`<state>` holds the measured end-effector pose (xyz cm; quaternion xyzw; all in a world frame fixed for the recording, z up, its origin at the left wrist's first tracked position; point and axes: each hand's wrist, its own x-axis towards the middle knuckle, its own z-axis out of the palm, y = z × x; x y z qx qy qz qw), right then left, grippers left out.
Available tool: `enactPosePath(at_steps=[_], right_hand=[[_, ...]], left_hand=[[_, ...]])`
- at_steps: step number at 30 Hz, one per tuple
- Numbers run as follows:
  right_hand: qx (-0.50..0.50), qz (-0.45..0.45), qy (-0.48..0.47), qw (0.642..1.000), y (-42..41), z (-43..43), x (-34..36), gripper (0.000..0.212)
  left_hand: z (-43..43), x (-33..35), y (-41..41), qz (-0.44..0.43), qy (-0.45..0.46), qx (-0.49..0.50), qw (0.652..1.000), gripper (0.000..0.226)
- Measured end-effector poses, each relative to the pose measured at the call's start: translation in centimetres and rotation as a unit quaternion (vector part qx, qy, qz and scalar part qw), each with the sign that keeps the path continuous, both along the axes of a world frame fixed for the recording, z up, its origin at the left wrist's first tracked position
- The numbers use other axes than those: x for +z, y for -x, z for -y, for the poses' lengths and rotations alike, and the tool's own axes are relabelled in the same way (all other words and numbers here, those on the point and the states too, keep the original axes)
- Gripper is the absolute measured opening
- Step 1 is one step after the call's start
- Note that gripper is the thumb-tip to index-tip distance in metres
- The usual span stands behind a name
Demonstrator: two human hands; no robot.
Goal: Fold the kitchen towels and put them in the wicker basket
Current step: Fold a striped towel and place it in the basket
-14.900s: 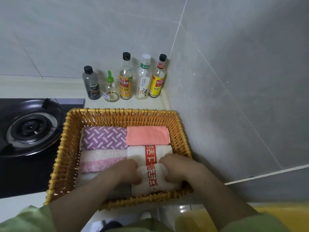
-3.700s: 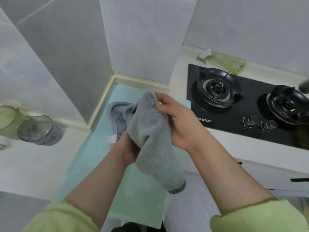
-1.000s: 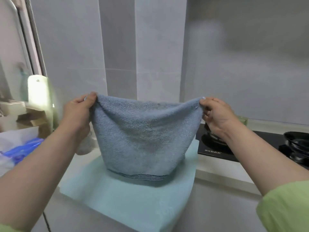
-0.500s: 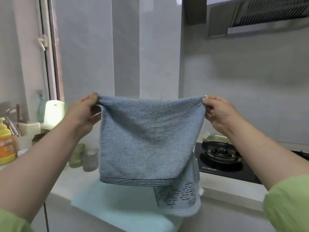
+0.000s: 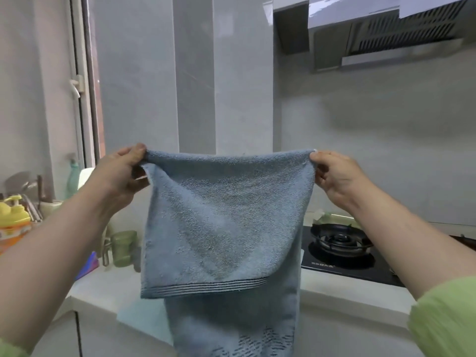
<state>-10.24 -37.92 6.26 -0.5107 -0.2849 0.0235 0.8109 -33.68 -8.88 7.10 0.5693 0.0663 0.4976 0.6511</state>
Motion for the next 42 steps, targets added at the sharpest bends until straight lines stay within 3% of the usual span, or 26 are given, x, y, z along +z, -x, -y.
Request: enactPosePath(at_steps=[8,12,19,24,31,34,37,40,42], right_hand=[[-0.008,0.005,-0.012,1.000,0.2,-0.7,0.2,0.011],[-0.045,0.018,0.017,0.999,-1.0,-2.3,-0.5,0.019],[-0.078,-0.011,0.120,0.990,-7.4,-7.8,-6.8,0.021],[-0.071,-0.049,0.198,0.976,-12.2,-11.9,-13.8,0.030],[0.010,-0.084,0.271,0.959,-14.7,-14.4,-19.8,0.036],[0.058,-0.096,0.308,0.945,-14.8,-14.8,-21.6,0.036],[0.013,-0.114,0.332,0.936,-14.8,-15.2,-23.1,0.036],[-0.041,-0.088,0.358,0.928,-14.9,-14.6,-24.2,0.049],[-0.077,-0.026,0.416,0.906,-14.1,-13.3,-24.7,0.032]], left_hand=[[-0.3,0.1,0.6,-0.010,-0.052,0.045,0.998,0.011],[-2.7,-1.4,-1.4,-0.060,-0.087,0.088,0.990,0.028],[-6.6,-7.3,-8.8,-0.138,-0.124,0.173,0.967,0.030],[-9.8,-13.7,-14.3,-0.236,-0.162,0.195,0.938,0.038],[-10.8,-19.7,-17.1,-0.316,-0.293,0.165,0.887,0.044],[-11.2,-21.4,-17.6,-0.375,-0.273,0.161,0.871,0.044],[-10.7,-22.9,-17.2,-0.415,-0.274,0.147,0.855,0.045],[-9.3,-24.2,-15.1,-0.440,-0.337,0.193,0.809,0.038],[-7.8,-25.3,-12.8,-0.442,-0.395,0.179,0.785,0.031]])
